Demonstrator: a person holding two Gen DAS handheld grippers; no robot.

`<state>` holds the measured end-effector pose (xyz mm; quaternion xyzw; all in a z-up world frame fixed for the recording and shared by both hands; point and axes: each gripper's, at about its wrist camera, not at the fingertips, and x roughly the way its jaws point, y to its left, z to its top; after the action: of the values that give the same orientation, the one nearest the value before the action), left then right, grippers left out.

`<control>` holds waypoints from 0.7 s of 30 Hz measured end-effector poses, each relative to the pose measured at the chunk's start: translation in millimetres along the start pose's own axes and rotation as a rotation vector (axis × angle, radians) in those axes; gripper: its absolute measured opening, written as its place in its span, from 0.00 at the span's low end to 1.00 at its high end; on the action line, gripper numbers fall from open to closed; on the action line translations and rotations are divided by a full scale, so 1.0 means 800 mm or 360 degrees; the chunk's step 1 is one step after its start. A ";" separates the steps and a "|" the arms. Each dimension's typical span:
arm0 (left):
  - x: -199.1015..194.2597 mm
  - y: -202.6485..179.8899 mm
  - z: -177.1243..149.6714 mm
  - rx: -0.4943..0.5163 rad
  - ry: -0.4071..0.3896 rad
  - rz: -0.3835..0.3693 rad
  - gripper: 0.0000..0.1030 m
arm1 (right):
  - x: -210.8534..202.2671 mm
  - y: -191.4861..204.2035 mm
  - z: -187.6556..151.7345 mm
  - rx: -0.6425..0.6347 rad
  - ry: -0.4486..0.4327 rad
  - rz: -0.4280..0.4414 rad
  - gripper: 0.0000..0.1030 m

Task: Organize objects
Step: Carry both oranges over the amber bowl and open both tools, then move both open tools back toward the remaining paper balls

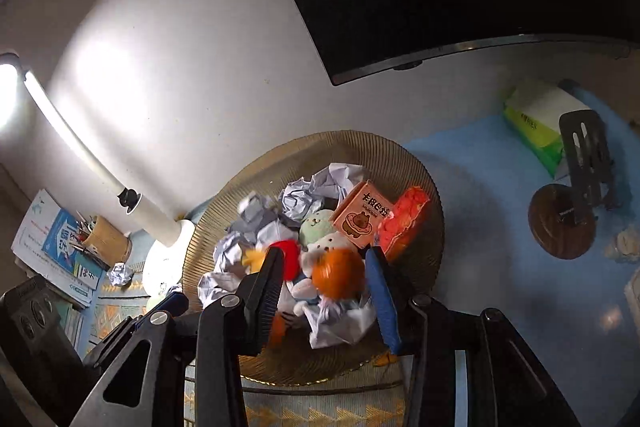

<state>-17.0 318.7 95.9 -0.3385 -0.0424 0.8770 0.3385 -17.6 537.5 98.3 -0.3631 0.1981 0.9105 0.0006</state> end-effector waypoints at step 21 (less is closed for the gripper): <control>-0.217 0.181 -0.190 -0.0376 -0.0130 0.0531 0.99 | -0.003 0.185 -0.258 -0.0580 -0.0031 -0.0231 0.71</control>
<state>89.9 75.7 33.6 -0.3422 -0.1020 0.9228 0.1445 99.2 326.5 17.2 -0.3618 0.0031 0.9323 0.0023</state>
